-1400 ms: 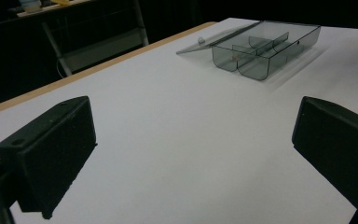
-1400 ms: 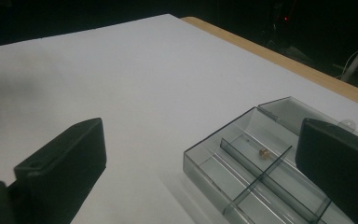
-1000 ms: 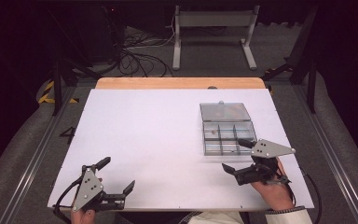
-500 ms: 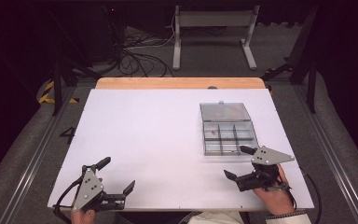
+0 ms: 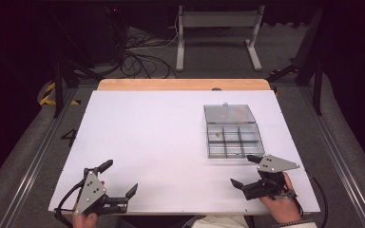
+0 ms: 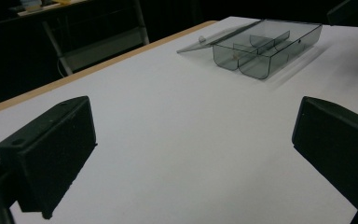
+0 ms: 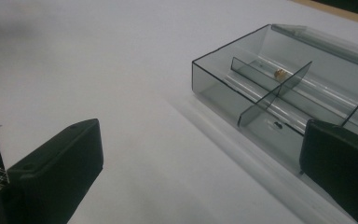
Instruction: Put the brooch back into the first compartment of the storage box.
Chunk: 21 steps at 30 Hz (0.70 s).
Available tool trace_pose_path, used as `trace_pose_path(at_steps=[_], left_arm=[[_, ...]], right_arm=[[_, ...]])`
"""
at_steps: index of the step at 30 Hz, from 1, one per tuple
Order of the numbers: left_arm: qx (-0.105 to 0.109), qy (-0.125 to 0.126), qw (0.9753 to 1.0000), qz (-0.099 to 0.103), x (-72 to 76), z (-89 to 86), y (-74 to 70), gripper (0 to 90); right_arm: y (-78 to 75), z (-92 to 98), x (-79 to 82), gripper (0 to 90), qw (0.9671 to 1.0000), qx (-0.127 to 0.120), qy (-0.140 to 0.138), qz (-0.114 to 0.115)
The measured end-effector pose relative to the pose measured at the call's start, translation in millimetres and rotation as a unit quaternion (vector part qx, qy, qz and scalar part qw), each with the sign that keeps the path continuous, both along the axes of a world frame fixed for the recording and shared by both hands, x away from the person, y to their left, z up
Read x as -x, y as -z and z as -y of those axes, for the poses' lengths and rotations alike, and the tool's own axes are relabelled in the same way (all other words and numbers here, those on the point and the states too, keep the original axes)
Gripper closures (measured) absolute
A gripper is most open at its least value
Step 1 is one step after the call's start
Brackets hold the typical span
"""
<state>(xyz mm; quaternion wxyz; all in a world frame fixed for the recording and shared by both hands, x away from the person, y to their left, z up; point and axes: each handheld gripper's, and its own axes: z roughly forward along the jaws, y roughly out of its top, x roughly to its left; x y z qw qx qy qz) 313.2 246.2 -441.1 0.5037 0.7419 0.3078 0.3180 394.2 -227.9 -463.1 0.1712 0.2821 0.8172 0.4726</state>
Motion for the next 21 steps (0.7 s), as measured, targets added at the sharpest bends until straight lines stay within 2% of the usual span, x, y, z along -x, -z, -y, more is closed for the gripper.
trace_pose_path(at_steps=[10, 17, 21], left_arm=[[-0.001, 0.000, 1.0000, -0.001, 0.0, 0.1, 0.1, 0.3], [-0.005, 0.000, 1.0000, 0.003, 0.1, -0.3, -0.3, 0.3], [-0.005, 0.000, 1.0000, 0.003, -0.1, -0.2, -0.3, 0.3]], right_arm=[[10.2, -2.3, 1.2, 0.0, 0.9994, 0.014, 0.010, -0.031], [13.0, -4.3, 2.5, 0.0, 0.9989, 0.022, 0.015, -0.038], [12.0, -5.1, 2.6, 0.0, 0.9993, 0.019, 0.013, -0.031]])
